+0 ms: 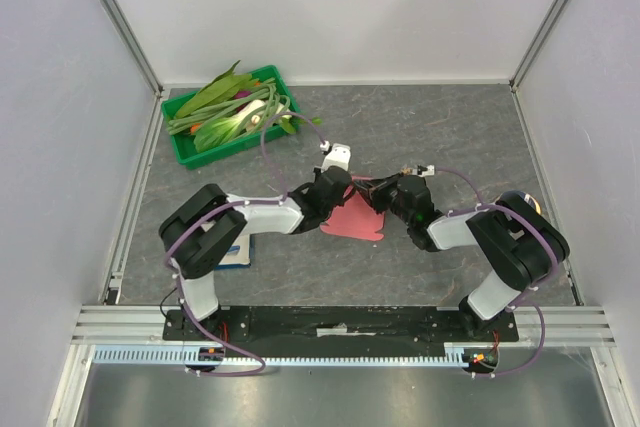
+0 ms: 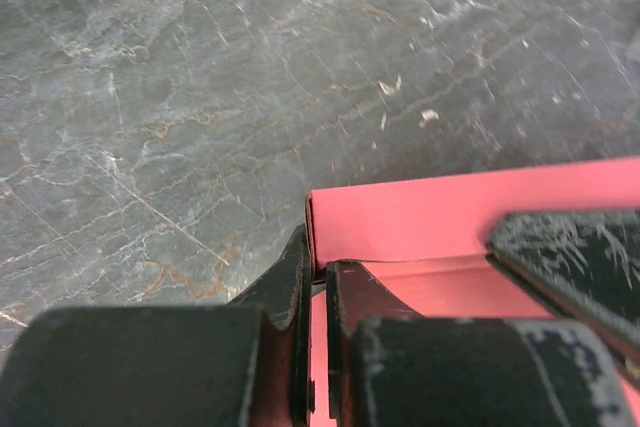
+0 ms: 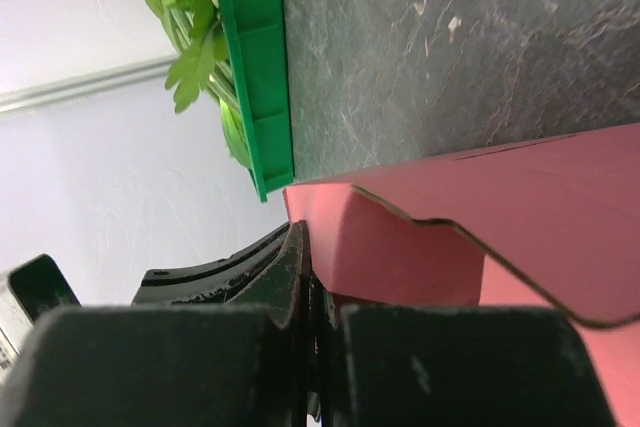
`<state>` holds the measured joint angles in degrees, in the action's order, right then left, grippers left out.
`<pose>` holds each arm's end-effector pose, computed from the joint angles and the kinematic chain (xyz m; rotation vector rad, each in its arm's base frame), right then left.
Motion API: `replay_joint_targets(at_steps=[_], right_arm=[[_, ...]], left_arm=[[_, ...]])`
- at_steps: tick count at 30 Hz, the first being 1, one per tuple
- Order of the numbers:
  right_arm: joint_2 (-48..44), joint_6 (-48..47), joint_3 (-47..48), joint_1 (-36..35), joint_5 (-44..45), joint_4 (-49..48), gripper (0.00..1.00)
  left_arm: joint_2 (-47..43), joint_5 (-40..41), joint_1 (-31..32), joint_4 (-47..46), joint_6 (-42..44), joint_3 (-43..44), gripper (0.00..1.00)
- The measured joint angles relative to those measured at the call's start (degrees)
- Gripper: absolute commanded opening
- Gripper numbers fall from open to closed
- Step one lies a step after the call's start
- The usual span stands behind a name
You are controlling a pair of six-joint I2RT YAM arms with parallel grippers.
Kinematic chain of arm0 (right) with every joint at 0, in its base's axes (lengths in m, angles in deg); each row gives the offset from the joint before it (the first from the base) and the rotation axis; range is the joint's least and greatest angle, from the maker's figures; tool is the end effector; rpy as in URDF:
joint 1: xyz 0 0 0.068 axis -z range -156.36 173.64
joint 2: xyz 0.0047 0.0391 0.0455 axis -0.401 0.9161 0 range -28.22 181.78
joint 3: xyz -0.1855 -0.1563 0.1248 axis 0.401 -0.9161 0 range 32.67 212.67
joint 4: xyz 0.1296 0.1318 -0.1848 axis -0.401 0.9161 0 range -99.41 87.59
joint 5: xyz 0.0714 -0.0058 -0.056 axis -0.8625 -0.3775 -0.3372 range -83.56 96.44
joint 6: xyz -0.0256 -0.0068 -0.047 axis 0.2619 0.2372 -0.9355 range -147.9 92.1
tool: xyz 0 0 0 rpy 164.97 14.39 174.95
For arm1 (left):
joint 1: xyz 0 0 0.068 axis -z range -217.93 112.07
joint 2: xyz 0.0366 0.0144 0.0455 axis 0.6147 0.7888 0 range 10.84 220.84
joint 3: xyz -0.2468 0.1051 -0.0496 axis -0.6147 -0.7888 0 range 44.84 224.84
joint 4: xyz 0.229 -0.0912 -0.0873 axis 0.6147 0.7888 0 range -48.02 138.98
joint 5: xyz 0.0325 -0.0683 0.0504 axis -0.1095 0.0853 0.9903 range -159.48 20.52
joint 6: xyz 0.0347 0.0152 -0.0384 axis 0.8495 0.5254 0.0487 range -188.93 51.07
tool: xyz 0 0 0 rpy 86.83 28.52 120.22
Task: Fold the paper box
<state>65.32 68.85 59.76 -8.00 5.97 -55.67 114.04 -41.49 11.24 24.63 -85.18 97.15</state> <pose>0.2485 0.1534 0.1386 1.1986 1.8893 1.4096 0.2541 -0.2686 0.1599 0.3202 2.0600 -0.1663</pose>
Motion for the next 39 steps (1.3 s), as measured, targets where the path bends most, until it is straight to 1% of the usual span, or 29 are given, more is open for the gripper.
replay_joint_targets(at_steps=[4, 5, 8, 12, 15, 17, 18, 21, 25, 27, 30, 31, 33, 34, 37, 39], right_arm=[[0.22, 0.83, -0.02, 0.31, 1.81, -0.26, 0.0], [0.22, 0.83, 0.0, 0.31, 1.97, -0.37, 0.0], [0.22, 0.74, 0.0, 0.24, 2.01, -0.44, 0.0], [0.28, 0.28, -0.02, -0.37, 2.01, -0.9, 0.0], [0.28, 0.15, -0.02, -1.2, 2.93, -0.98, 0.0], [0.26, 0.17, -0.02, -1.77, 4.11, -1.01, 0.0], [0.09, 0.07, -0.09, -2.19, 4.22, -0.74, 0.0], [-0.33, -0.17, -1.07, -4.61, 4.61, 1.03, 0.0], [-0.33, -0.35, -1.68, -6.29, 4.13, 2.6, 0.0], [-0.33, -0.37, -1.75, -6.51, 4.17, 2.6, 0.0], [-0.85, -2.34, -2.03, -5.75, 3.85, 3.39, 0.01], [-1.4, -3.52, -2.01, -5.07, 3.58, 4.44, 0.12], [-2.93, -7.41, -0.15, -3.02, 2.6, 9.97, 0.24], [-3.45, -9.53, 1.64, -1.99, 2.1, 13.14, 0.34], [-5.81, -15.37, 7.48, -0.13, 1.05, 19.52, 0.43], [-6.1, -16.04, 8.55, -0.13, 0.35, 20.7, 0.45]], left_arm=[[5.35, 8.87, 1.77, 10.05, -6.69, 9.46, 0.02], [5.92, 10.14, 2.05, 11.19, -7.69, 10.36, 0.02], [6.45, 12.96, 2.91, 12.68, -10.16, 11.1, 0.02], [5.4, 13.42, 3.06, 9.14, -10.45, 8.15, 0.02], [5.11, 14.01, 3.06, 8.92, -11.67, 7.72, 0.02], [5.66, 15.1, 3.13, 11.56, -14.03, 9.14, 0.02], [6.64, 17.11, 3.21, 14.78, -16.17, 11.34, 0.02], [9.44, 21.31, 1.88, 20.0, -20.63, 15.69, 0.02], [10.88, 23.87, 0.72, 24.92, -24.9, 18.6, 0.02], [10.64, 24.57, 0.81, 24.52, -25.75, 17.81, 0.02], [8.15, 24.96, 1.05, 18.51, -24.7, 12.35, 0.02], [6.78, 24.92, 1.05, 16.57, -24.04, 9.92, 0.02], [4.35, 24.7, 1.05, 13.38, -22.69, 5.92, 0.02], [3.65, 24.44, 1.05, 12.0, -22.01, 4.59, 0.02], [2.05, 23.93, 1.07, 7.28, -20.09, 1.09, 0.02], [1.97, 23.89, 1.09, 6.82, -19.89, 0.85, 0.02]])
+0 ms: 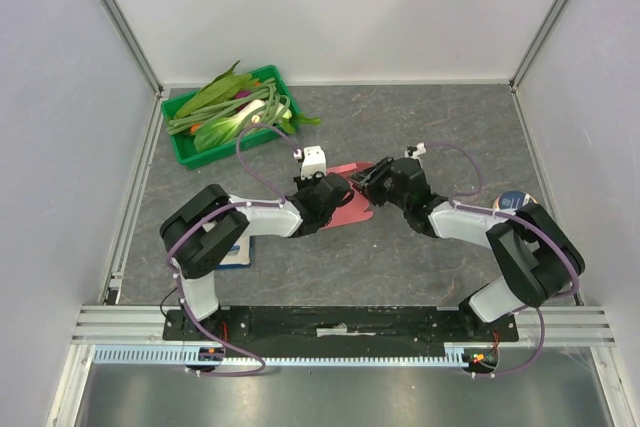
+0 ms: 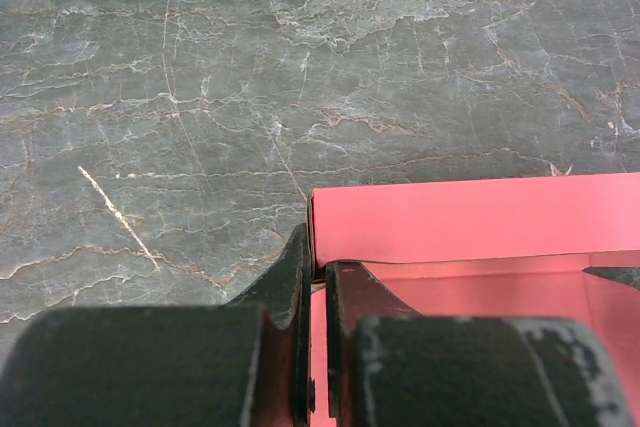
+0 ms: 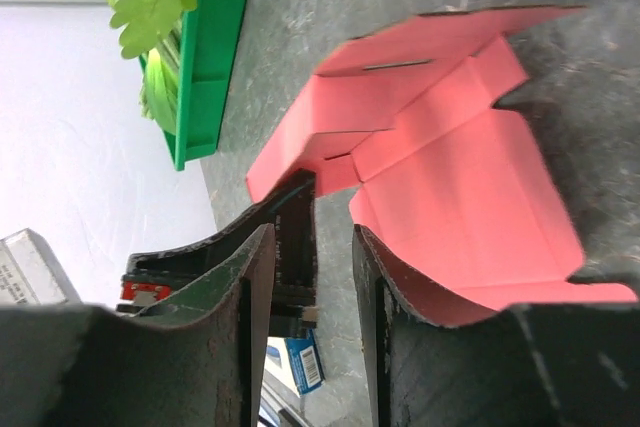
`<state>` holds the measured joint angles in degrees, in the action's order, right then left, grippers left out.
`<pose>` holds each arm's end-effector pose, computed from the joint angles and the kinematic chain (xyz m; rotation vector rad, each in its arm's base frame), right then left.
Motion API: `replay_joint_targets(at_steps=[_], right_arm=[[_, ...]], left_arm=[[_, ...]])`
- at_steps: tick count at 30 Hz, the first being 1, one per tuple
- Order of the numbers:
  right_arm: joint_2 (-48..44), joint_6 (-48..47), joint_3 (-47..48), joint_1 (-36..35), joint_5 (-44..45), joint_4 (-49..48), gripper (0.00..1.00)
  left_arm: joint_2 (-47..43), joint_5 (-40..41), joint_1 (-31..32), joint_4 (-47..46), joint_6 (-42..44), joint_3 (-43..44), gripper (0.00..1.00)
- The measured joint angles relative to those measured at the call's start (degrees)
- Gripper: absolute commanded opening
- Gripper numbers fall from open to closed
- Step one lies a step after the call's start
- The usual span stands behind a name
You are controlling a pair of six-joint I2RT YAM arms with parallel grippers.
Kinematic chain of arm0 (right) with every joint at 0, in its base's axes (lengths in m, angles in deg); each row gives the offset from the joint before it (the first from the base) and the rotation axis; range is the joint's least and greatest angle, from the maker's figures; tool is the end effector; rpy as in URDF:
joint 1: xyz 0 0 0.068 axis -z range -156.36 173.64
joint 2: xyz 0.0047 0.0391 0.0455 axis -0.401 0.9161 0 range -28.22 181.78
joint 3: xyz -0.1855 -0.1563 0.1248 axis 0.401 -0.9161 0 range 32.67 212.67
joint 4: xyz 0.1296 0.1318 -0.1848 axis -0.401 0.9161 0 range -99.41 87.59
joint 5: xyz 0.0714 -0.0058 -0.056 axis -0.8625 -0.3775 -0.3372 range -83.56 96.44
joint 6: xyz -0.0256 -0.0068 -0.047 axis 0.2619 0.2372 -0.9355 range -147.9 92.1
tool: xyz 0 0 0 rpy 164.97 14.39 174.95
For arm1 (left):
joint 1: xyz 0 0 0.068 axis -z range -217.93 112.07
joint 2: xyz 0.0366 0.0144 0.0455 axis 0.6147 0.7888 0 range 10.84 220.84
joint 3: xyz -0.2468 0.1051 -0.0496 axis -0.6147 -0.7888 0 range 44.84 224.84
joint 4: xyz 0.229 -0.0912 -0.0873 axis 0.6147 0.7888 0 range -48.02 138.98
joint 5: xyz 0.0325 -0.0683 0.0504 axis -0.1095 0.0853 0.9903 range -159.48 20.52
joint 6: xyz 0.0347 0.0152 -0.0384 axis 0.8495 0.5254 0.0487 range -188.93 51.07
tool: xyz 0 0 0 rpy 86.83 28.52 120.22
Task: Fold the paper box
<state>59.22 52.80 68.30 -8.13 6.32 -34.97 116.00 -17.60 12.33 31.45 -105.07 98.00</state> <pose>0.2593 0.1607 0.1733 0.9356 2.0598 1.1710 0.2511 -0.2583 0.1485 -0.1845 1.9845 0.0894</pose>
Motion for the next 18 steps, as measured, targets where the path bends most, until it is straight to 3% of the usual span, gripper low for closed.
replay_joint_targets(at_steps=[6, 13, 18], right_arm=[[2.6, -0.7, 4.68, 0.0, -3.1, 1.66, 0.48], [9.64, 1.31, 5.18, -0.02, -5.51, 0.39, 0.4], [10.12, 1.77, 5.84, -0.02, -5.7, -0.55, 0.43]], left_arm=[[-0.02, 0.11, 0.39, -0.66, 0.33, -0.31, 0.02], [-0.02, 1.25, 1.36, 0.04, 0.33, -0.31, 0.02], [-0.02, 1.92, 1.86, 0.59, 0.28, -0.28, 0.02]])
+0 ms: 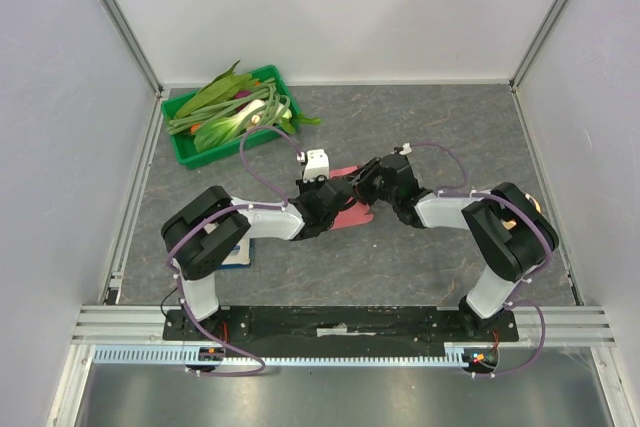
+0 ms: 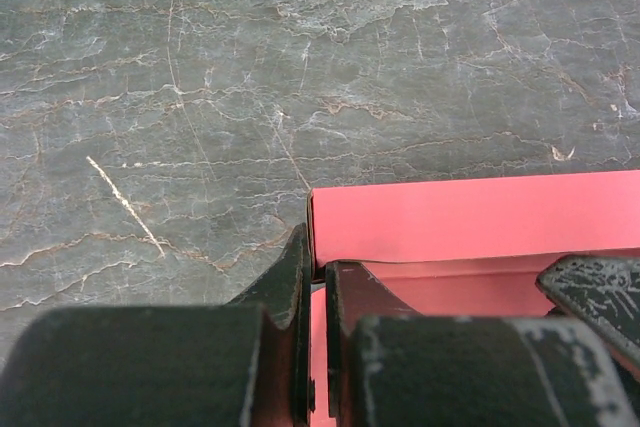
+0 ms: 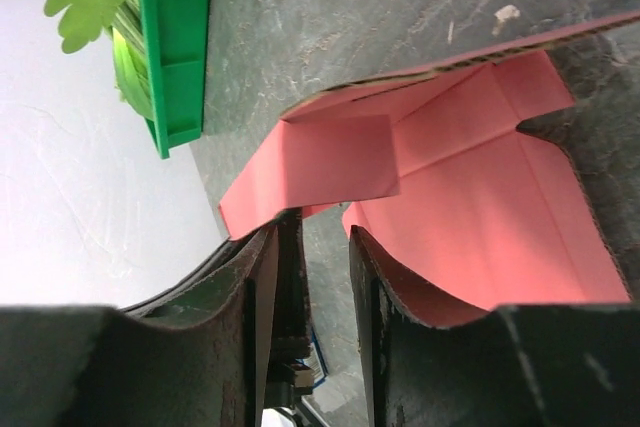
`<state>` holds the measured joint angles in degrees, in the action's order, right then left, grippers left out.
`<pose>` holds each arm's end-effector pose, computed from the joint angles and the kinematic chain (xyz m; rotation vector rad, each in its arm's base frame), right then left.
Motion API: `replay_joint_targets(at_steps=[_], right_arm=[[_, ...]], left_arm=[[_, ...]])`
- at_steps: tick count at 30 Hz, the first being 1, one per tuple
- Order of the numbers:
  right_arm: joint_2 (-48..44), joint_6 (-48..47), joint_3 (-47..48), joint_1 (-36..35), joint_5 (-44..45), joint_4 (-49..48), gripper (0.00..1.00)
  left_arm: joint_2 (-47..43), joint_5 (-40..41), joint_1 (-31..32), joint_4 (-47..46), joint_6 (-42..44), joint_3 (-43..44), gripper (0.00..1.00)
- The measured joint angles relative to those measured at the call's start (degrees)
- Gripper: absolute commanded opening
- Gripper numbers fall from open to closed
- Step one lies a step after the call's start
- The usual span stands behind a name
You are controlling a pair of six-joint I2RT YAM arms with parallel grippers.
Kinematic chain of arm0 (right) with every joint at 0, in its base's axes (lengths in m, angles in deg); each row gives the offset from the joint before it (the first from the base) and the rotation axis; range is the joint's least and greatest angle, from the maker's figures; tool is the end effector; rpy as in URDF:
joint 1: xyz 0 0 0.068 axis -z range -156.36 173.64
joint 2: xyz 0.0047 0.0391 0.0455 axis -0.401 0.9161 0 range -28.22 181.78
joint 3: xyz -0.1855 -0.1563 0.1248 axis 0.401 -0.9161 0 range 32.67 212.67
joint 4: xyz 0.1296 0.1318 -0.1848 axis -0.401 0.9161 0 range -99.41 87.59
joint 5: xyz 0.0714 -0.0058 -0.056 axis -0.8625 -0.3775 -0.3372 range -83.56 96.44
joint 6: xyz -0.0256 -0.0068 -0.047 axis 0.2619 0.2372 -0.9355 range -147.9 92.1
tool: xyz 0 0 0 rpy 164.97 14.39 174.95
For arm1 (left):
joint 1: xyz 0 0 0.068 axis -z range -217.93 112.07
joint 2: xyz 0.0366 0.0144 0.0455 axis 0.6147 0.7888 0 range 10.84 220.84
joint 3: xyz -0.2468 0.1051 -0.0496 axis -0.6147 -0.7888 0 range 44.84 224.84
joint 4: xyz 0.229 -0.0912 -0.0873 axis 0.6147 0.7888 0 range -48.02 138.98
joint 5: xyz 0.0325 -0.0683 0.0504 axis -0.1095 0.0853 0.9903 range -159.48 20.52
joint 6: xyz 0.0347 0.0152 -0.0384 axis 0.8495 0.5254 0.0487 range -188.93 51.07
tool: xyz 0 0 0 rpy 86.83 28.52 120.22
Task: Fold the paper box
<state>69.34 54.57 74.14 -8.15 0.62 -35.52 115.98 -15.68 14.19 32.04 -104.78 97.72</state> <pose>0.2836 0.1801 0.1507 0.9531 2.1755 1.2174 0.2416 -0.2639 0.1473 -0.1556 1.9753 0.1123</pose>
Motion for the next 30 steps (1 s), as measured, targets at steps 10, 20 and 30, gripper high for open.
replay_joint_targets(at_steps=[10, 20, 30], right_arm=[[-1.44, 0.57, -1.97, -0.13, -1.25, -4.28, 0.5], [1.05, 1.36, -0.35, 0.31, -2.03, -7.61, 0.29], [2.73, 2.43, 1.03, 0.52, -1.11, -7.72, 0.27]], left_arm=[[0.0, 0.17, 0.15, 0.85, 0.0, 0.31, 0.02], [0.0, 0.13, 0.15, 0.87, 0.0, 0.31, 0.02], [0.0, 0.15, 0.15, 0.87, -0.02, 0.31, 0.02]])
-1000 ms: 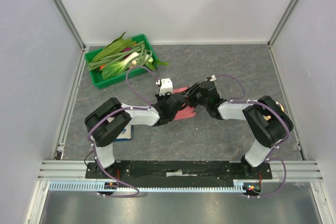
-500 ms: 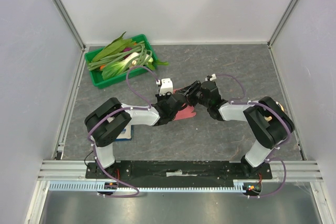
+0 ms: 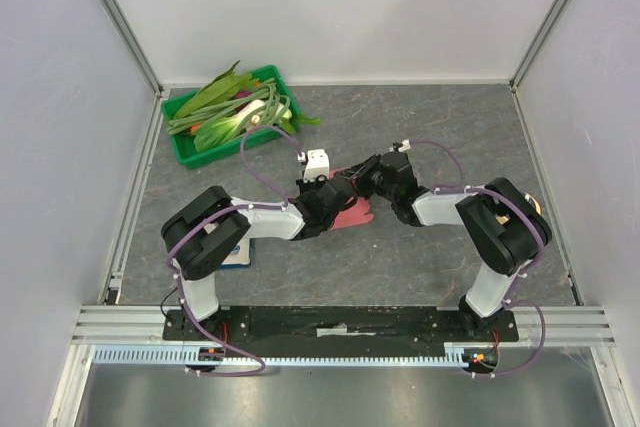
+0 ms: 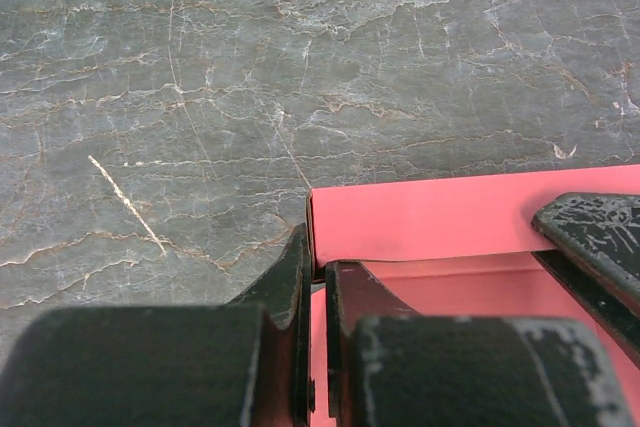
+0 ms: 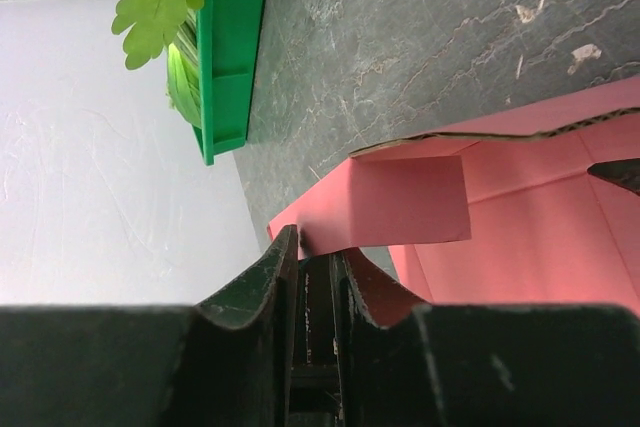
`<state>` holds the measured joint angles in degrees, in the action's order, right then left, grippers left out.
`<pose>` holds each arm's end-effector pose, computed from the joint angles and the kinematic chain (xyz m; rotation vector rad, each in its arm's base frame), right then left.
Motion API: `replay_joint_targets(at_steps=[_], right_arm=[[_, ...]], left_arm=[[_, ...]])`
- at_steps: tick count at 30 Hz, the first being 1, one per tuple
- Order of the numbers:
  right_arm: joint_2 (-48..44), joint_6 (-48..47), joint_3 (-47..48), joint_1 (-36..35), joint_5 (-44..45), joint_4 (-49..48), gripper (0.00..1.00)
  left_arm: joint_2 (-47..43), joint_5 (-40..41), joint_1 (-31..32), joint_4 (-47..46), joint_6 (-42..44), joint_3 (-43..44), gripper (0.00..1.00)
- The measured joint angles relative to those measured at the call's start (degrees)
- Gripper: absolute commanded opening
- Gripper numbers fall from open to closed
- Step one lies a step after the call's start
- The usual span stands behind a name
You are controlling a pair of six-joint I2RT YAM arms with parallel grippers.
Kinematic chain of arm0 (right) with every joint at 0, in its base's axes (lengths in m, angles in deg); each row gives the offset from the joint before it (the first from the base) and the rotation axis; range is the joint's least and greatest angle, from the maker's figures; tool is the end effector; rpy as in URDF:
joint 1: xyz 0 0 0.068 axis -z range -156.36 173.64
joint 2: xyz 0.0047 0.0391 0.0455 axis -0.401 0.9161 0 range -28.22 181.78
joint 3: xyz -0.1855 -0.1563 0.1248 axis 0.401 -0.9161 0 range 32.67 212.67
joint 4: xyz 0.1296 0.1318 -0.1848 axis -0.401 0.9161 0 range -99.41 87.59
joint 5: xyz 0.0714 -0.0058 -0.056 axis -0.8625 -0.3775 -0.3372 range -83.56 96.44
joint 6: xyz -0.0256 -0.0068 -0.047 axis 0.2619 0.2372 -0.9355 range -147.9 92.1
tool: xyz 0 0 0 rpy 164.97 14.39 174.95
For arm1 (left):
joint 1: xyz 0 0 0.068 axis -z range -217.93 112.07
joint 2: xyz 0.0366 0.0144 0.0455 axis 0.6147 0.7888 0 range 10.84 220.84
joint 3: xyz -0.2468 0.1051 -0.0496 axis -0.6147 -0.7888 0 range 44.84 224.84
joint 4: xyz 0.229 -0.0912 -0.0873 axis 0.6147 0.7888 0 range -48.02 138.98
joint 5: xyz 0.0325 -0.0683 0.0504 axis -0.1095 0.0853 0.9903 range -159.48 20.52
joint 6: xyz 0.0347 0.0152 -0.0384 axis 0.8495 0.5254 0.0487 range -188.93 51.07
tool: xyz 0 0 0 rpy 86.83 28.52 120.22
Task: Fold the paper box
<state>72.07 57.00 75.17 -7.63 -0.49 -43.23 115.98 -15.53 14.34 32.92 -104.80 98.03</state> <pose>0.2955 0.1845 0.1536 0.9507 2.0802 1.3338 0.2411 -0.2646 0.1477 -0.1493 1.9792 0.1209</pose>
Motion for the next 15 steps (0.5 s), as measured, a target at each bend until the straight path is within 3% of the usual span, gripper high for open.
replay_joint_targets(at_steps=[4, 8, 12, 15], right_arm=[[0.22, -0.02, 0.33, 0.11, 0.63, 0.11, 0.22], [0.63, 0.17, 0.72, 0.17, 0.76, -0.13, 0.0], [0.72, 1.25, 0.72, 0.17, 0.79, -1.16, 0.0], [0.55, 2.6, -1.68, -0.28, 2.32, -4.24, 0.0]], left_arm=[[-0.09, 0.0, 0.0, 0.0, -0.02, -0.09, 0.02], [-0.2, 0.02, 0.11, 0.22, -0.04, -0.15, 0.02], [-0.22, 0.26, 0.11, 2.01, -2.21, 0.39, 0.02], [0.33, 0.26, 0.28, 9.01, -7.15, 3.61, 0.02]])
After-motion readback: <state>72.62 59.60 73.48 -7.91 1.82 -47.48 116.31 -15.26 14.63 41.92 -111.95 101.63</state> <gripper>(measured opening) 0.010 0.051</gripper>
